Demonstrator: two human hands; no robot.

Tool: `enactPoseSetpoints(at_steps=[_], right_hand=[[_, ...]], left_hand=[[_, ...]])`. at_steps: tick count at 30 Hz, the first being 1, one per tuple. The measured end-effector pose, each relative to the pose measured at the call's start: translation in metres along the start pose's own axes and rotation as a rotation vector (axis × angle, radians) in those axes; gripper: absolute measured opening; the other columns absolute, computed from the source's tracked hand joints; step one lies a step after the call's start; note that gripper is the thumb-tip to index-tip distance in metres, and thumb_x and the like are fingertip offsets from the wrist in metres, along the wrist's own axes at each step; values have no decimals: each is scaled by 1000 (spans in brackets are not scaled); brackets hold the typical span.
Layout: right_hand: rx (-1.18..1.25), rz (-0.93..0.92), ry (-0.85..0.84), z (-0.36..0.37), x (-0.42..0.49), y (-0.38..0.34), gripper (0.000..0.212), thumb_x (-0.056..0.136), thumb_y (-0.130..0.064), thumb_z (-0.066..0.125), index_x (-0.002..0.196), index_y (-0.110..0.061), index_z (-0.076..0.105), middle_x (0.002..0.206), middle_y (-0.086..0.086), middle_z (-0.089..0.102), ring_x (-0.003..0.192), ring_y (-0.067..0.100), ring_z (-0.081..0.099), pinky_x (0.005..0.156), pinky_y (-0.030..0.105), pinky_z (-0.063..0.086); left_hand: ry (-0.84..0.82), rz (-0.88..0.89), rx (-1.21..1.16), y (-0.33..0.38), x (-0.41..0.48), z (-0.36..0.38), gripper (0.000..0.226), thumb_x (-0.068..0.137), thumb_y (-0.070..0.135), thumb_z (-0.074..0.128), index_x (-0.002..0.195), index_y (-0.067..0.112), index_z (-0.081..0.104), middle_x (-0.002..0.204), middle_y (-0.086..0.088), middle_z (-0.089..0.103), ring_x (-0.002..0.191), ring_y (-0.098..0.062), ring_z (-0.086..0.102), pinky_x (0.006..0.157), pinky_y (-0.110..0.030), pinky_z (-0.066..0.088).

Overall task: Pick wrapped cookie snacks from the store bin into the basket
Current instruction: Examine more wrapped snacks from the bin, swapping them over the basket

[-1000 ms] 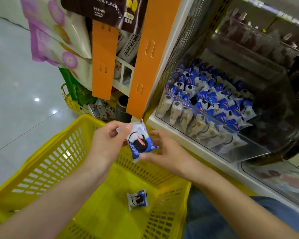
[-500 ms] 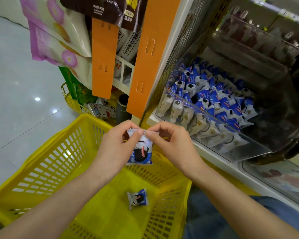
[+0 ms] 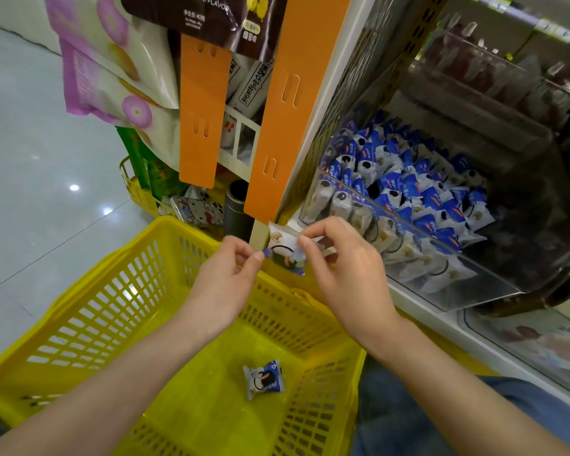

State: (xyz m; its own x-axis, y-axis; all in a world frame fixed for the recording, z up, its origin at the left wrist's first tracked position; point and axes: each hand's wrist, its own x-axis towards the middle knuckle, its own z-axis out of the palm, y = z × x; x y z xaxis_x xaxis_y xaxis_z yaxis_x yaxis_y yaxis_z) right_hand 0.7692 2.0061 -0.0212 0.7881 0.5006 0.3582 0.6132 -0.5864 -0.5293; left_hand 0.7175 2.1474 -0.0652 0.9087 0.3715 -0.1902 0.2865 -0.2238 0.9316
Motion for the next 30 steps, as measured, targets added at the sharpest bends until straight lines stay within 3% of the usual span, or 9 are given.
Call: enactPoseSetpoints(at_steps=[2, 5, 11, 13, 16, 20, 24, 27, 30], right_hand=[[33, -23, -23, -2, 1, 0, 9, 91, -24, 55, 92, -17, 61, 89, -7, 58, 82, 6, 56, 68, 33, 52], [-18, -147, -141, 0, -1, -1, 8, 89, -21, 60, 90, -14, 64, 95, -1, 60, 91, 14, 56, 74, 36, 50], [-122, -338, -301, 2, -5, -3, 24, 89, -29, 49, 95, -13, 66, 105, 2, 61, 99, 18, 56, 66, 41, 53], [39, -175, -287, 4, -6, -6, 21, 91, -30, 52, 105, -17, 61, 106, -5, 57, 100, 8, 55, 75, 33, 52], [238, 185, -212, 7, -3, -5, 31, 92, -30, 51, 122, -23, 47, 107, -16, 51, 97, -3, 53, 77, 15, 49], [654, 537, -306, 8, 3, -1, 20, 96, -23, 45, 114, -16, 53, 108, 1, 63, 83, 2, 62, 68, 16, 53], [764, 563, -315, 9, 5, -5, 7, 94, -12, 50, 98, -13, 56, 100, 10, 63, 69, 5, 62, 55, 15, 52], [728, 522, -310, 12, 3, -5, 7, 92, -13, 54, 88, -19, 52, 96, 5, 61, 63, 3, 63, 54, 17, 53], [647, 456, -310, 14, 1, -2, 9, 91, -18, 55, 87, -25, 50, 95, -1, 64, 74, 7, 65, 61, 20, 55]], left_hand=[[-106, -180, -192, 6, 0, 0, 32, 100, 34, 32, 83, 21, 56, 82, -5, 62, 74, -20, 61, 70, -33, 49], [-185, -336, -520, 9, 2, -5, 48, 96, 48, 28, 90, 17, 65, 84, -7, 72, 76, -21, 69, 65, -27, 53], [-81, -319, -737, 6, 5, -7, 16, 87, 13, 58, 98, 8, 69, 85, -3, 74, 75, -10, 69, 69, -26, 53], [-76, -270, -715, 7, 5, -9, 16, 87, 11, 58, 97, 12, 70, 86, -1, 75, 75, -9, 69, 64, -22, 52], [-90, -212, -662, 9, 4, -10, 21, 86, 13, 59, 106, 14, 67, 95, -2, 74, 84, -12, 69, 72, -25, 52], [-105, -105, -583, 14, 0, -4, 24, 87, 10, 59, 110, 15, 64, 96, -2, 73, 87, -10, 68, 77, -24, 53], [85, 221, -95, 11, -5, -2, 31, 87, 4, 58, 114, 19, 52, 102, 11, 59, 83, 5, 58, 70, -5, 44], [39, 259, -54, 9, -8, 1, 35, 89, 11, 57, 122, 19, 49, 113, 9, 57, 94, -1, 56, 79, -13, 47], [-5, 239, -64, 9, -8, 1, 40, 86, 26, 61, 124, 25, 49, 114, 13, 57, 97, -3, 57, 81, -20, 49]])
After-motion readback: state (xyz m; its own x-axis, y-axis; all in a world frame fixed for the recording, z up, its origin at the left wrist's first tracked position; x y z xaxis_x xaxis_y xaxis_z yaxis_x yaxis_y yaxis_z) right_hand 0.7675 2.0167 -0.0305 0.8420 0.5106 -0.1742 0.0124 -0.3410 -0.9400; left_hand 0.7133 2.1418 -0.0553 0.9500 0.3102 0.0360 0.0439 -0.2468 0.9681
